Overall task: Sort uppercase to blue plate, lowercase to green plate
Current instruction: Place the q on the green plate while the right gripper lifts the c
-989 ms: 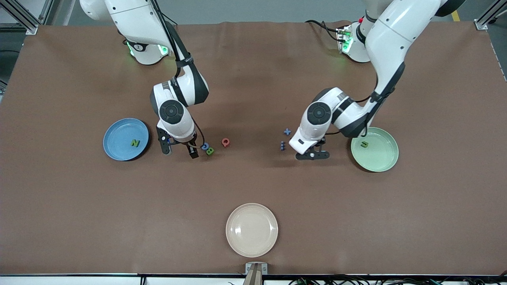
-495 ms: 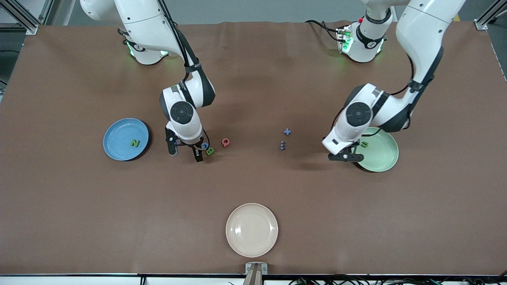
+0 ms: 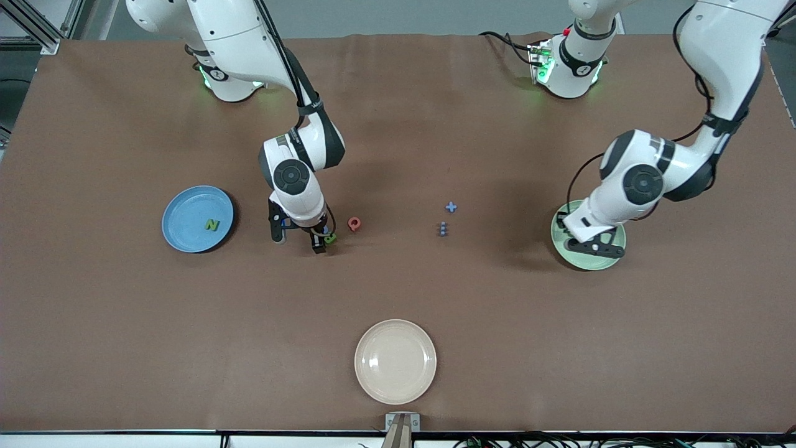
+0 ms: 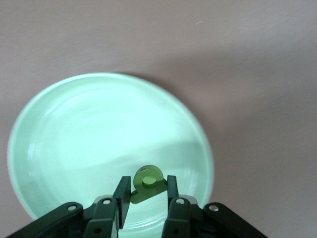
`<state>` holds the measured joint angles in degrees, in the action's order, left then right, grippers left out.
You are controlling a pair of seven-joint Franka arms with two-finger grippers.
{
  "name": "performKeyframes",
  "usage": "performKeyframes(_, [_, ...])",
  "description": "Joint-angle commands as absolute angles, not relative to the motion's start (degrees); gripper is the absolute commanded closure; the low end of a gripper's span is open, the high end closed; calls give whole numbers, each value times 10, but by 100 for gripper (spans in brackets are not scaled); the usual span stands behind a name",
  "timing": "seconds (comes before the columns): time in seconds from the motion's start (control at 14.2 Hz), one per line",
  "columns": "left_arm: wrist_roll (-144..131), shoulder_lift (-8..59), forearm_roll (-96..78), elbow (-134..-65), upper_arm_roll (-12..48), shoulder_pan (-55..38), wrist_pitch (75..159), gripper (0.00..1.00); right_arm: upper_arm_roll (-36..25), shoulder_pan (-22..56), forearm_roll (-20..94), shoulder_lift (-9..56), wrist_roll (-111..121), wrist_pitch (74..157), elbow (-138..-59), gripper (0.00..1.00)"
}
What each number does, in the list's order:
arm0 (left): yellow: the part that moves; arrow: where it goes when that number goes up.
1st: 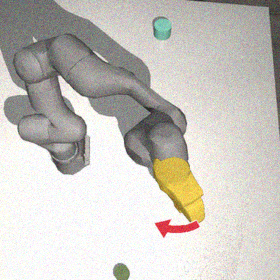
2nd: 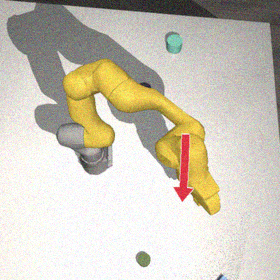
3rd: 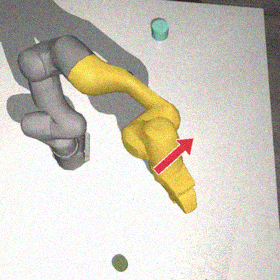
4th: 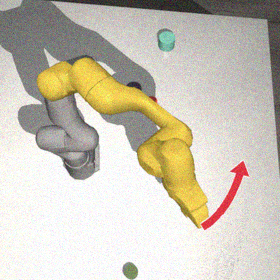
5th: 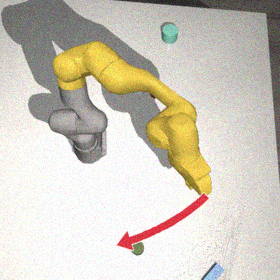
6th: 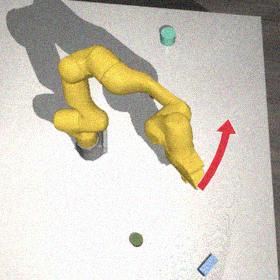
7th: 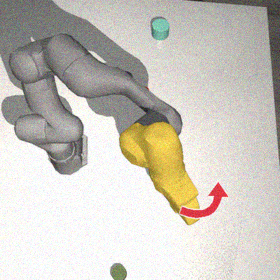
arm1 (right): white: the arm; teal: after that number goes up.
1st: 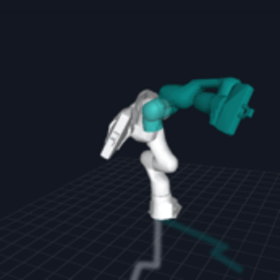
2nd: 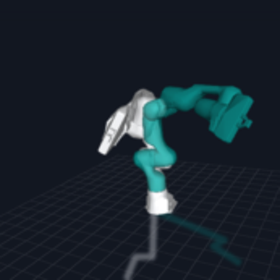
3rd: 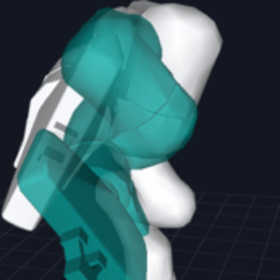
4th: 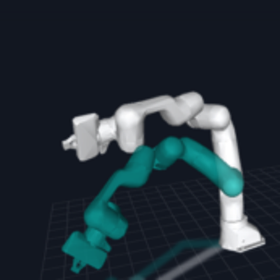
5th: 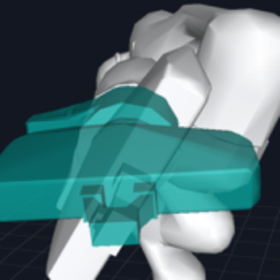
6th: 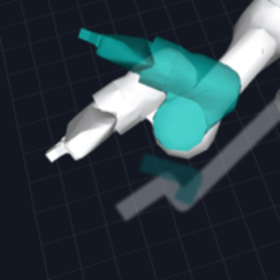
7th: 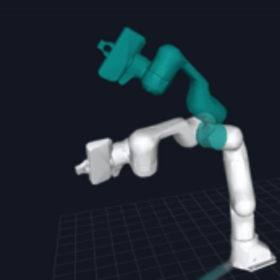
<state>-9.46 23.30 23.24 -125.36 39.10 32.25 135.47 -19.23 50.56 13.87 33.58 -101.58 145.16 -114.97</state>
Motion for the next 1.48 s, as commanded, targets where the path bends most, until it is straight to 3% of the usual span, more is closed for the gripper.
performKeyframes(0.0, [-42, 218, 240, -1274, 403, 358, 1370, 94, -194, 510, 149, 342, -1020, 1448, -1143, 27])
performKeyframes(0.35, [-25, 234, 290, -1295, 403, 390, 1411, 92, -187, 508, 149, 342, -1013, 1447, -1143, 48])
performKeyframes(0.57, [-25, 238, 293, -1303, 403, 393, 1425, 88, -187, 508, 149, 342, -1009, 1447, -1143, 72])
performKeyframes(0.64, [-26, 241, 295, -1305, 402, 393, 1426, 72, -187, 509, 149, 342, -999, 1446, -1143, 84])
performKeyframes(0.71, [-26, 242, 305, -1305, 402, 393, 1426, 44, -187, 510, 149, 342, -984, 1444, -1143, 95])
performKeyframes(0.78, [-26, 242, 310, -1305, 403, 393, 1426, 16, -187, 510, 149, 342, -957, 1436, -1143, 98])
performKeyframes(0.85, [-29, 242, 310, -1304, 403, 391, 1426, 1, -188, 508, 149, 340, -924, 1412, -1142, 100])
performKeyframes(1.27, [-151, 243, 311, -1295, 425, 344, 1426, 0, -202, 429, 141, 281, -582, 1216, -1138, 100])
performKeyframes(1.41, [-244, 254, 310, -1276, 425, 288, 1426, 0, -252, 427, 121, 264, -487, 1158, -1139, 100])
